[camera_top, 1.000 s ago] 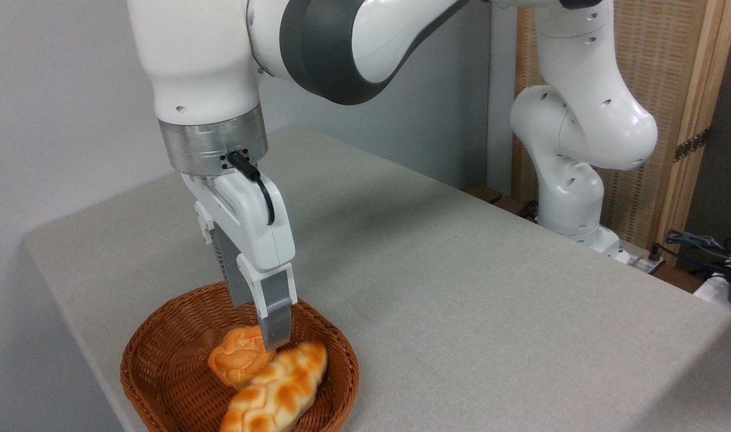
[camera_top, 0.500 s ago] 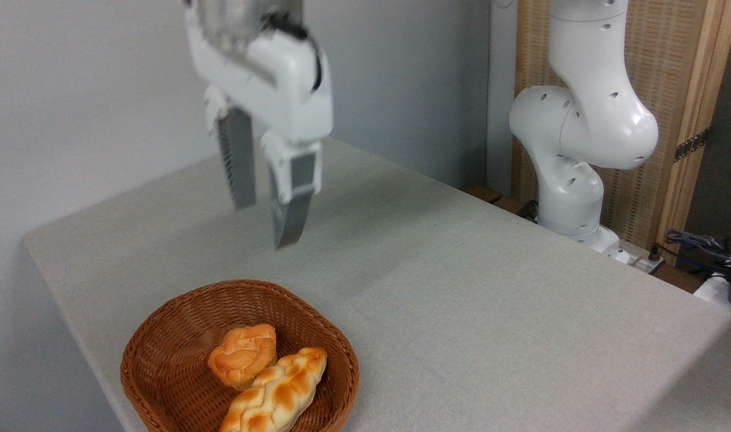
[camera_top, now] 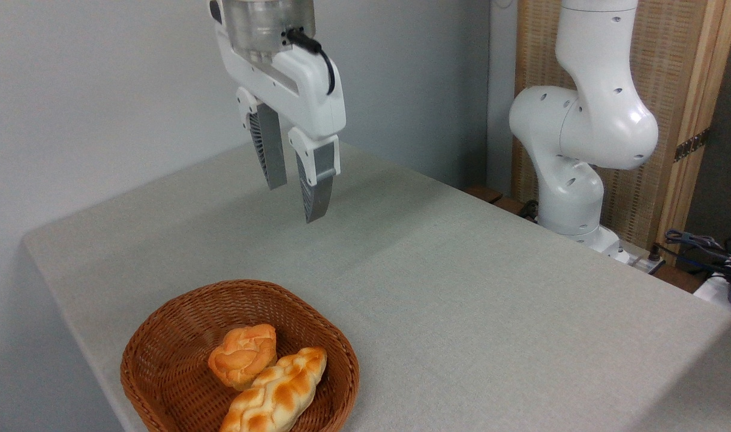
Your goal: Put bread into the basket
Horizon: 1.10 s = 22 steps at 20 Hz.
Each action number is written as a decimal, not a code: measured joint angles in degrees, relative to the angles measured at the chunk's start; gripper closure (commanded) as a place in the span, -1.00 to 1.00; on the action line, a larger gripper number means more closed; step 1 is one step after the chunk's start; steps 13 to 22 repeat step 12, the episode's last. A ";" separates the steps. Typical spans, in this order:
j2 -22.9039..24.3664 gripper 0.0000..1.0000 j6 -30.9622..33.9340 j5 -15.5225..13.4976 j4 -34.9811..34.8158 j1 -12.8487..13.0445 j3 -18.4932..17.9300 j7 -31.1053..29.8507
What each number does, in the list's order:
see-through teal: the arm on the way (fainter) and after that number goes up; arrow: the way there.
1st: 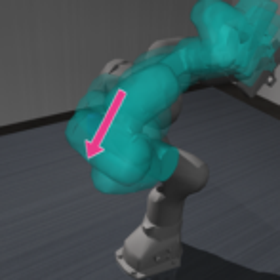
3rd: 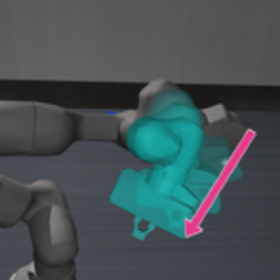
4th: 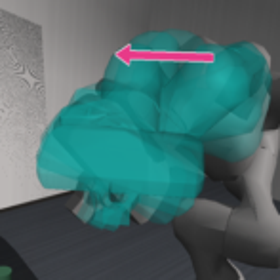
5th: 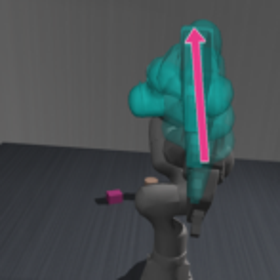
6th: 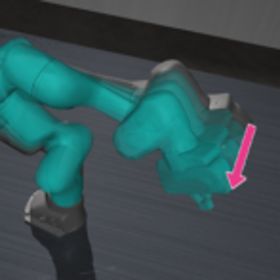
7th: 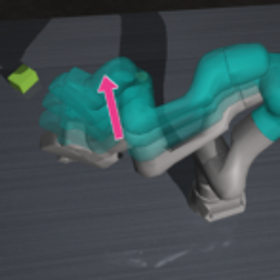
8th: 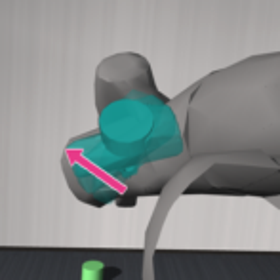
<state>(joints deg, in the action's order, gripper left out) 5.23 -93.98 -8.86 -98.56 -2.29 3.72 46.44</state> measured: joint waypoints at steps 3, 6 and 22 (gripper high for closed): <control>-1.12 -1.00 -0.03 2.45 0.84 0.11 -0.36 0.03; -2.09 -1.00 -0.03 3.57 2.60 0.18 -0.52 0.03; -3.24 -1.00 -0.03 3.81 4.70 0.19 -1.35 0.03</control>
